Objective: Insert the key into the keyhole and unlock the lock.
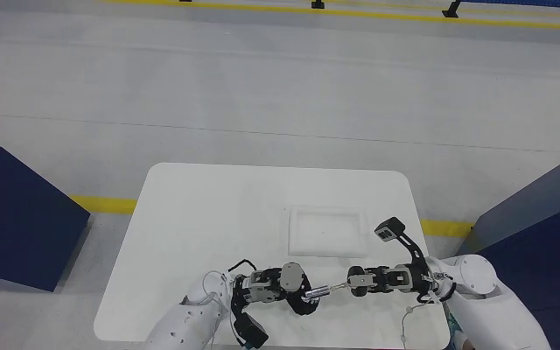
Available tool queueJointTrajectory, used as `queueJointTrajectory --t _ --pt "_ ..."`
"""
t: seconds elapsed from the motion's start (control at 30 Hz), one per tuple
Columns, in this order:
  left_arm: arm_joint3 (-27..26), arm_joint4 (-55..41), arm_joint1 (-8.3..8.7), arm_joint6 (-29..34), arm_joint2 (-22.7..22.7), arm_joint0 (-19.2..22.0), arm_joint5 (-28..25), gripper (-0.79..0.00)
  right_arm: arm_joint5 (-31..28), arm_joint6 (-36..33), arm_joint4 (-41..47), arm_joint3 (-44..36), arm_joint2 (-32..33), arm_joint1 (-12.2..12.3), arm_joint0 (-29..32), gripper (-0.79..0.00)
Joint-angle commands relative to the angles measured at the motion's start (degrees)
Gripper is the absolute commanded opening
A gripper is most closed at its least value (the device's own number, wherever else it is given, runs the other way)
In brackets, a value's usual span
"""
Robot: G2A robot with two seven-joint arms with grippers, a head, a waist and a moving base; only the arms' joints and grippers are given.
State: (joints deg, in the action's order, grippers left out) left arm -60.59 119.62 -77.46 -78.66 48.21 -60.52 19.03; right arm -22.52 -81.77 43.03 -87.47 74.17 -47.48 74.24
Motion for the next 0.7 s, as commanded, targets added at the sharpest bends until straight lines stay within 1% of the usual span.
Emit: queueJointTrajectory --t 0.0,0.43,0.67 --pt "-0.03 0.13 0.04 0.68 0.27 -0.16 0.83 -0.785 -0.03 0.03 0.13 0.13 0.06 -0.01 0.05 -0.785" --pt "-0.47 2.28 0.49 3.61 1.43 -1.20 3.67 -0.785 -0.71 0.71 -0.15 1.56 0.54 -0.07 0.18 -0.785" --pt "-0.50 2.51 0.58 3.97 1.76 -1.56 4.79 -0.785 -0.86 0.86 -0.16 1.64 0.54 -0.09 0.12 -0.785"
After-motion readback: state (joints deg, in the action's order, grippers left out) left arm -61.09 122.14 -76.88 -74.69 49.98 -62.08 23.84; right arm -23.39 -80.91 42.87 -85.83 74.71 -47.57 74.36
